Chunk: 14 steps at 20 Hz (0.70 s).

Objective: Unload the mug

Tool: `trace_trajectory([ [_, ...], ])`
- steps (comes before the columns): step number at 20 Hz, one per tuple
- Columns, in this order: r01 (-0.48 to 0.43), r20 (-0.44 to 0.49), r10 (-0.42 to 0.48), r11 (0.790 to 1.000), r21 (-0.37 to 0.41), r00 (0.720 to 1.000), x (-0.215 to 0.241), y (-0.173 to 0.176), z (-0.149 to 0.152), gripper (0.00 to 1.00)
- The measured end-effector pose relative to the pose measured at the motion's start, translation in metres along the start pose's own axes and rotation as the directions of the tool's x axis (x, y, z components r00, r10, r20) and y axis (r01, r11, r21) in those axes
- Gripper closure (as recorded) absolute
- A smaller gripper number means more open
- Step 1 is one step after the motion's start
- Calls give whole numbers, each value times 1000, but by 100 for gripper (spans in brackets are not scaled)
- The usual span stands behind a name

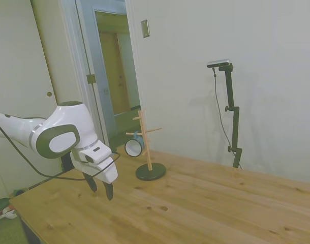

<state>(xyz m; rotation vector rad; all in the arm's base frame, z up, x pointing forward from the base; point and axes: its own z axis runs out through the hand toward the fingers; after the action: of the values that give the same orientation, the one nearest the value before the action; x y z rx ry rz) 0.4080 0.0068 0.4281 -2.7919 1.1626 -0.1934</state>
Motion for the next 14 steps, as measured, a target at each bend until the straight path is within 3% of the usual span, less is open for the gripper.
trace_trajectory([
  [8, -36, -8, 36, 999, 8, 999, 4, -4, 1, 0],
  [14, -53, -58, 56, 997, 64, 997, 18, -31, 1, 0],
])
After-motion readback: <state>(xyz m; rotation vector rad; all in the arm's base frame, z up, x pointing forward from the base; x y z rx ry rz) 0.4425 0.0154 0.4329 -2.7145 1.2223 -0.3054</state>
